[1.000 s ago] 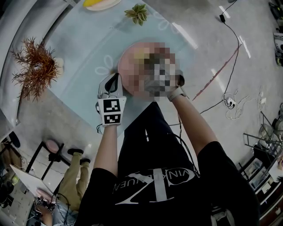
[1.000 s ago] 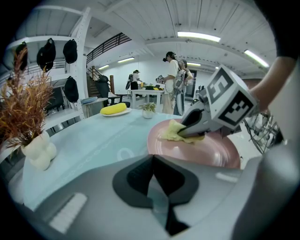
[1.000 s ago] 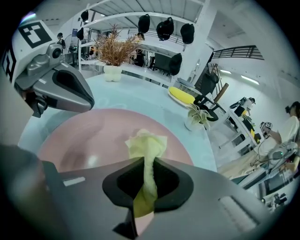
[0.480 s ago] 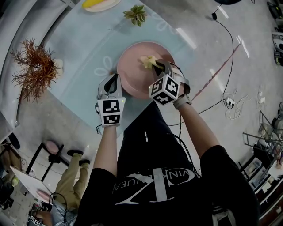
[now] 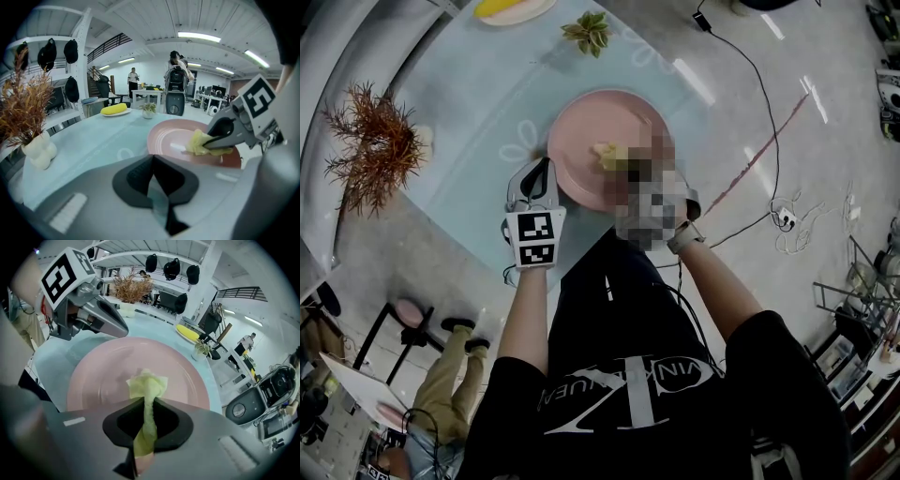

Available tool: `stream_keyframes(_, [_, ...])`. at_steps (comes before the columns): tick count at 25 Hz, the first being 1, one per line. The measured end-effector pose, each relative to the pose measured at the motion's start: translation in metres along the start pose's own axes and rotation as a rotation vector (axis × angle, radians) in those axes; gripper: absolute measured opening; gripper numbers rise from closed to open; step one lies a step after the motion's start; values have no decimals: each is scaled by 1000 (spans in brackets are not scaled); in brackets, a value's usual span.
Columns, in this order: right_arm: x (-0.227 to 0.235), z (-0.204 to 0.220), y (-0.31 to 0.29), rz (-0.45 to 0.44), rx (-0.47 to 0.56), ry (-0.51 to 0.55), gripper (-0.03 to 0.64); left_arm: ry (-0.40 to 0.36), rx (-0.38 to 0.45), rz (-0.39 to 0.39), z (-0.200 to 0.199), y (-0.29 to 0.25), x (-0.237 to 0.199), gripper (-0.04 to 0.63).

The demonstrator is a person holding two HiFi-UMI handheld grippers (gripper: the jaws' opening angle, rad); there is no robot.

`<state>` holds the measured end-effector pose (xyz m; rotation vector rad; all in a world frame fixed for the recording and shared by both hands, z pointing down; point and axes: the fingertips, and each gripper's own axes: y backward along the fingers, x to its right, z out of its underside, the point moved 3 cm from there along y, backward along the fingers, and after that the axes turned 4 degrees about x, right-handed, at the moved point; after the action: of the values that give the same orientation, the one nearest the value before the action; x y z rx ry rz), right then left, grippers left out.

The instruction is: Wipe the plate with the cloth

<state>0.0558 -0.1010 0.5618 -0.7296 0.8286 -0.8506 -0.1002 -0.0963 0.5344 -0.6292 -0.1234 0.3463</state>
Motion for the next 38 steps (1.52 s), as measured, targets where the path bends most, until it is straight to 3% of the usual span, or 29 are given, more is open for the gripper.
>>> stream_keyframes(5, [-25,-17,0,-49,27,94,40,-1,0,-2,0,0,0,0])
stream_keyframes(13, [-27,-47,-18,-80,80,107,40,-2,2,-6,0,0,0,0])
stream_keyframes(23, [3,-57,-35,-30,89,77,41,-3,2,-4,0,0,0,0])
stream_keyframes(38, [33,-23,-27,70,32,-31,40,8,3,-5,1,0,-1,0])
